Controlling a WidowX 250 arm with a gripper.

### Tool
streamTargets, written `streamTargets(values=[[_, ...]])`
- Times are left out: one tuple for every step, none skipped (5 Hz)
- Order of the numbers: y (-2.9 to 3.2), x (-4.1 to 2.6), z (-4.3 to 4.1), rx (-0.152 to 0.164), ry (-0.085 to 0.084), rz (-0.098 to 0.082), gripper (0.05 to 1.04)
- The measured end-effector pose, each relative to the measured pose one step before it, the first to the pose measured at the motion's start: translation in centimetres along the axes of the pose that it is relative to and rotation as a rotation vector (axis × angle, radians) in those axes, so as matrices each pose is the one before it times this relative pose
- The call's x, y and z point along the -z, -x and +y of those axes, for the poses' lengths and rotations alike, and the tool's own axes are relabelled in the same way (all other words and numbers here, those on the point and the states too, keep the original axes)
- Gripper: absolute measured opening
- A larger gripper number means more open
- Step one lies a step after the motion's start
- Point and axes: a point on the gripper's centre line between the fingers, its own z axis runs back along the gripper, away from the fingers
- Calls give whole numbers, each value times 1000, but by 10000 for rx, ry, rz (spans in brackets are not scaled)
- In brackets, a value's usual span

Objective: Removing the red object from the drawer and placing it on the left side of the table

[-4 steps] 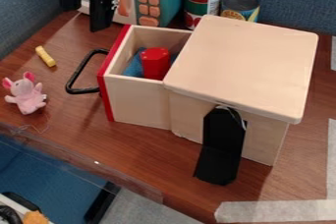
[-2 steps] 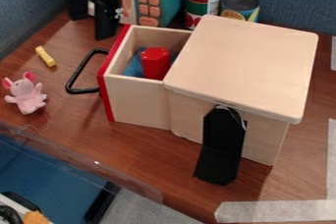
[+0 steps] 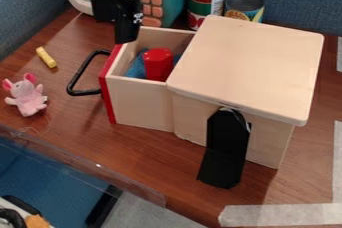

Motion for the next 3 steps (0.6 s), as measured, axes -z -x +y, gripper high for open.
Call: streamTargets(values=[[-944,795,-777,1205,76,-494,1000],[-542,657,-365,385,5,-337,1000],[-577,479,-55,254,-99,-412,1000]])
